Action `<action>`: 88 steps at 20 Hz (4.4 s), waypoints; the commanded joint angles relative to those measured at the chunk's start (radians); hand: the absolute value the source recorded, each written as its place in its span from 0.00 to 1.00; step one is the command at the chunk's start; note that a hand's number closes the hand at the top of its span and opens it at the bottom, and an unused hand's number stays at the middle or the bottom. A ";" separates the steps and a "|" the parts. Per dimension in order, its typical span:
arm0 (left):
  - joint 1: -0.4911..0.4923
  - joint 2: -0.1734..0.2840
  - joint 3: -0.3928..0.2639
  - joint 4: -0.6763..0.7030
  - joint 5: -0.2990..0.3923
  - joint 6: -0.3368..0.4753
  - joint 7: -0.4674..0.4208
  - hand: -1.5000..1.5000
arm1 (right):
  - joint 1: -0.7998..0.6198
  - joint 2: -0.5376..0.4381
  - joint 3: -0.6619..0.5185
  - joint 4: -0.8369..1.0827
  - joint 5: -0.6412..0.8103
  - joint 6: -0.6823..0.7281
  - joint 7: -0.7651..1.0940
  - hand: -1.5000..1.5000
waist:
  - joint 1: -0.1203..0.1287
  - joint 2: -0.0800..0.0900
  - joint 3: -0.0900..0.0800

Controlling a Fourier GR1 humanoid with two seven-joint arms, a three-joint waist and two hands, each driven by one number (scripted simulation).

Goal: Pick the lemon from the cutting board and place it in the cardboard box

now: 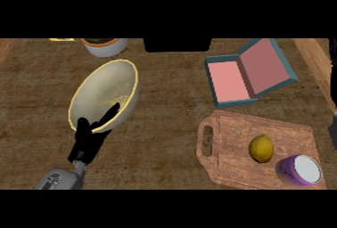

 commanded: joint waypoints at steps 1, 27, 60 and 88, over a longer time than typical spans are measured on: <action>-0.002 -0.011 0.045 0.003 0.007 0.006 -0.021 0.50 | 0.098 0.034 0.024 -0.134 0.037 -0.088 0.104 0.00 | 0.024 -0.020 0.019; 0.104 0.150 0.321 -0.288 0.184 0.038 0.033 0.50 | 1.030 -0.215 0.086 -0.703 0.657 -0.194 0.651 0.00 | 0.054 -0.006 0.009; 0.121 0.098 0.425 -0.277 0.152 -0.035 0.053 0.50 | 0.421 0.004 0.309 -0.611 0.708 0.304 1.397 0.00 | 0.040 -0.015 0.020; 0.101 0.041 0.454 -0.284 0.069 -0.079 0.104 0.50 | 0.338 0.125 0.229 -0.492 0.788 0.546 1.435 0.00 | 0.034 -0.017 0.019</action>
